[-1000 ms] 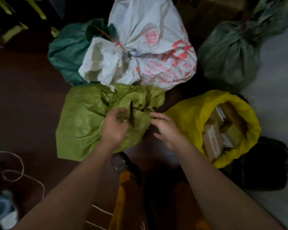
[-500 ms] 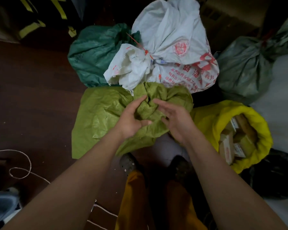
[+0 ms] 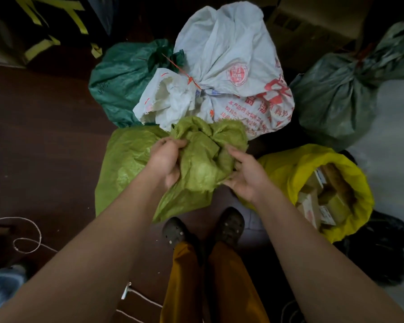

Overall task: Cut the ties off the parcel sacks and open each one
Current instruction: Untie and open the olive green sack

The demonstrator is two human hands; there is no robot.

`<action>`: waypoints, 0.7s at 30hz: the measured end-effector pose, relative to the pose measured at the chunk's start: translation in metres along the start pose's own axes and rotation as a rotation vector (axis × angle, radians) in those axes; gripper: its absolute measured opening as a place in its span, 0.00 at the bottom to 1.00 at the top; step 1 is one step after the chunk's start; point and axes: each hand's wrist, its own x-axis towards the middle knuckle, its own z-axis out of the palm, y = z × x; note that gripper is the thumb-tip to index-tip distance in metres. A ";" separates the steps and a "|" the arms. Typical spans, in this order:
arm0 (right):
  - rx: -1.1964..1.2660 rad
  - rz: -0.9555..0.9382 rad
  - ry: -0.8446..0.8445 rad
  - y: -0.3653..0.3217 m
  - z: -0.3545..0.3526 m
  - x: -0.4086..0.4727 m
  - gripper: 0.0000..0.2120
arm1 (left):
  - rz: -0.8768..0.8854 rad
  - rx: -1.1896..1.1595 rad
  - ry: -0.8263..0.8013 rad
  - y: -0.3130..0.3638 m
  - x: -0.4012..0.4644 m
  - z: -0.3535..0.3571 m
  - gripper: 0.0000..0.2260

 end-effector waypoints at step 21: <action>-0.486 -0.386 -0.299 -0.027 -0.002 -0.016 0.32 | 0.369 0.699 0.019 -0.024 0.011 0.032 0.17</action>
